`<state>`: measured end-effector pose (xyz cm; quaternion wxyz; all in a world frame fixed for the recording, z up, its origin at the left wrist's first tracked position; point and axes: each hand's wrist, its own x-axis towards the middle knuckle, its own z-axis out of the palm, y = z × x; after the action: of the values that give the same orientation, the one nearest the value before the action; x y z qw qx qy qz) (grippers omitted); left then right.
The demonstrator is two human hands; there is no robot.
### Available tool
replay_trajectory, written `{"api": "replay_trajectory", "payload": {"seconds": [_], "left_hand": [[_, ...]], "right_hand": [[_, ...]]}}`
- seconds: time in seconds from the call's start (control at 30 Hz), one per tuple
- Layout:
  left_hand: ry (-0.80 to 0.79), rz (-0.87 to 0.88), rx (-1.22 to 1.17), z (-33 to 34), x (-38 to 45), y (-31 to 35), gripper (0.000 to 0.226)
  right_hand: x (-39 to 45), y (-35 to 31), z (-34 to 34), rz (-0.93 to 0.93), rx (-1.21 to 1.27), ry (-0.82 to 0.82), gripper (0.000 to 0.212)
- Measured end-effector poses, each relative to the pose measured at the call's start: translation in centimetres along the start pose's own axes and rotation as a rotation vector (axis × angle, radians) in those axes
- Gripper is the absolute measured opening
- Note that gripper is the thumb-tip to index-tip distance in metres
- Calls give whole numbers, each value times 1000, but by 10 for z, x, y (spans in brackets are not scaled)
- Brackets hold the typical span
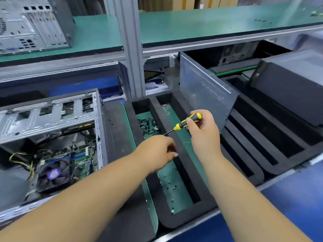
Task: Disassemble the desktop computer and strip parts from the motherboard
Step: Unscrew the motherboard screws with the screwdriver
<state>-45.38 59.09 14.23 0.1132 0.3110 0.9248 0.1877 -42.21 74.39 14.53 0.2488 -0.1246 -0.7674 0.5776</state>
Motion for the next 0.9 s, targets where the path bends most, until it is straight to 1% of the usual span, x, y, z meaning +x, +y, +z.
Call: {"api": "replay_trajectory", "payload": {"seconds": [0.17, 0.33, 0.47, 0.53, 0.57, 0.63, 0.77, 0.83, 0.9], "left_hand": [[134, -22, -61, -30, -4, -12, 11], [282, -72, -167, -72, -24, -40, 5], [403, -205, -269, -100, -50, -83, 8], [436, -292, -298, -110, -65, -108, 11], [432, -338, -301, -114, -72, -121, 12], [374, -415, -287, -119, -84, -145, 15], [138, -520, -154, -119, -101, -178, 12], [23, -512, -137, -117, -104, -188, 13], [-85, -468, -111, -116, -102, -193, 16]], "right_hand": [[5, -10, 9, -36, -6, -59, 15], [2, -35, 32, -111, 51, -119, 18], [-4, -59, 63, -160, 89, -189, 18], [-9, -70, 82, -189, 105, -224, 17], [-11, -75, 91, -199, 107, -247, 17], [-16, -81, 110, -208, 97, -298, 16], [-26, -88, 144, -250, 17, -390, 19], [-30, -90, 160, -282, -68, -426, 21], [-30, -91, 174, -340, -237, -465, 19]]}}
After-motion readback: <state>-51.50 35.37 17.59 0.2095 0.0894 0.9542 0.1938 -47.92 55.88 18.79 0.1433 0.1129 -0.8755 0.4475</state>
